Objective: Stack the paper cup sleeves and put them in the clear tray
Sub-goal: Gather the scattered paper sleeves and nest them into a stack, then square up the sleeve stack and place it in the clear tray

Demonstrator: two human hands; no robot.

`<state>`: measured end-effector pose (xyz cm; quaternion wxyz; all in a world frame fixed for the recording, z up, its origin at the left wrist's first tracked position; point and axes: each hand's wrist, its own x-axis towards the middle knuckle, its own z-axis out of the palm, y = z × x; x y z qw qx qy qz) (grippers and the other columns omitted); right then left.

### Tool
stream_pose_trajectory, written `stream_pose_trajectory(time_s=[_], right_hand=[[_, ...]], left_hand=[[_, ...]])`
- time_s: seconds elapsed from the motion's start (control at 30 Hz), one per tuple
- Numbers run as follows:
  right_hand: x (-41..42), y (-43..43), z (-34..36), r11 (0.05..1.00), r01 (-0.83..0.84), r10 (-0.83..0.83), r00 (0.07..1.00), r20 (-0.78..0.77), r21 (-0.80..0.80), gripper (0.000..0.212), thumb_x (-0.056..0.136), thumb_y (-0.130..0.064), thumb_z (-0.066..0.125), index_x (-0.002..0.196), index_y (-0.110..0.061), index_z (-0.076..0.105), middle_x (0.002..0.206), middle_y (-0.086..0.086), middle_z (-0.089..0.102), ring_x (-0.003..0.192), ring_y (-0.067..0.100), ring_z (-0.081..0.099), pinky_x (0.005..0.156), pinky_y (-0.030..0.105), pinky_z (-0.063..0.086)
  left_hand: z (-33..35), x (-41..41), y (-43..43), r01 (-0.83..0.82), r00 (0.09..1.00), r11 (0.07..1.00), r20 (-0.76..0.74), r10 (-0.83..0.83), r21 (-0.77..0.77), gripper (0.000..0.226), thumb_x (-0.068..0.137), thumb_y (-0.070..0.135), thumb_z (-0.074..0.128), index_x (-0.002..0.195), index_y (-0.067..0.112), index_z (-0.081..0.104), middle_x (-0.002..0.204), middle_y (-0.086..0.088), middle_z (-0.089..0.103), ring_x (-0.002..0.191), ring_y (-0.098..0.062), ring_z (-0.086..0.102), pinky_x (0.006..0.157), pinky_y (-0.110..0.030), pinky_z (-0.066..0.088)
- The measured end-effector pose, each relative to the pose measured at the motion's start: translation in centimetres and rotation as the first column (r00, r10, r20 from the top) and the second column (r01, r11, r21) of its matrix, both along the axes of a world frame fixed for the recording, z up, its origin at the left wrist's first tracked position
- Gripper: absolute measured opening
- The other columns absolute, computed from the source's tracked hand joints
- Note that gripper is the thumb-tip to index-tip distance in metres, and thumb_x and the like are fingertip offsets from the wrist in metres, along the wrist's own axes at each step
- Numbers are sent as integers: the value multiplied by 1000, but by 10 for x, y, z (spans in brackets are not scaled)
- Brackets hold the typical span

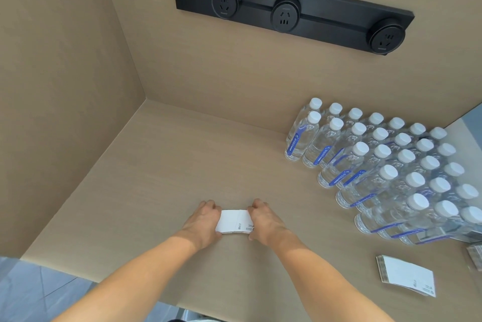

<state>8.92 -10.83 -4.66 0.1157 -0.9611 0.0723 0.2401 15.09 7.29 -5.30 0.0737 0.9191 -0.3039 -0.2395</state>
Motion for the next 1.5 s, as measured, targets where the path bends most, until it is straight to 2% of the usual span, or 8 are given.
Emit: stream_pose_trajectory(time_s=[0.13, 0.3, 0.57, 0.77, 0.97, 1.1, 1.3, 1.5], right_hand=[[-5, 2, -2, 1000, 25, -25, 1000, 11, 14, 52, 80, -13, 78, 126, -6, 53, 135, 6, 39, 125, 25, 42, 102, 34, 45], [-11, 7, -2, 996, 80, -81, 996, 27, 37, 43, 83, -11, 70, 123, -7, 54, 129, 7, 42, 117, 25, 49, 95, 31, 47], [-27, 18, 0, 977, 183, -185, 983, 6, 110, 34, 78, -9, 69, 110, -9, 57, 120, 3, 45, 99, 25, 57, 84, 31, 52], [-33, 26, 8, 958, 241, -247, 969, 20, 154, 36, 78, -5, 67, 113, -8, 58, 120, 4, 46, 102, 26, 58, 88, 32, 53], [-46, 26, 15, 934, 325, -335, 941, 48, 149, 26, 79, -2, 57, 104, -8, 57, 108, 5, 47, 86, 24, 55, 79, 30, 53], [-62, 19, 22, 897, 417, -428, 902, 54, 149, 23, 79, -2, 53, 101, -9, 50, 97, 1, 44, 77, 22, 48, 67, 26, 43], [-97, -5, 29, 829, 546, -554, 831, 54, 119, 22, 88, 0, 46, 106, -13, 45, 105, 6, 48, 83, 26, 49, 70, 32, 42], [-133, -38, 38, 841, 541, -541, 841, 5, 2, 46, 81, 5, 57, 125, -6, 48, 129, 10, 49, 110, 34, 59, 86, 35, 50]], left_hand=[[0, -2, 6, -27, 999, 997, -37, 25, -71, 32, 86, 25, 65, 113, 9, 56, 123, -4, 44, 118, -21, 45, 98, -31, 46], [0, -1, 12, -68, 992, 993, -115, 57, -95, 27, 79, 19, 67, 102, 9, 56, 114, 0, 41, 98, -22, 57, 88, -34, 52], [14, 5, 18, -27, 987, 998, -158, 19, -51, 27, 68, 18, 73, 89, 12, 56, 106, -2, 47, 94, -24, 57, 82, -39, 55], [22, 0, 22, -111, 970, 988, -227, 84, -107, 25, 69, 12, 69, 82, 17, 47, 98, -4, 51, 88, -23, 56, 64, -27, 43], [27, -12, 10, -142, 965, 981, -238, 108, -132, 27, 74, 9, 71, 96, 12, 56, 108, -7, 56, 97, -24, 58, 75, -29, 51], [29, -24, -7, -96, 971, 988, -228, 67, -122, 30, 78, 7, 70, 104, 9, 57, 113, -8, 54, 103, -26, 58, 83, -32, 53], [37, -46, -45, -1, 972, 989, -233, -34, -149, 19, 79, 1, 57, 97, 8, 54, 110, -10, 56, 99, -28, 59, 73, -31, 50], [41, -69, -87, 84, 951, 981, -281, -132, -175, 23, 75, 2, 55, 97, 9, 57, 104, -7, 57, 91, -26, 62, 66, -31, 51]])
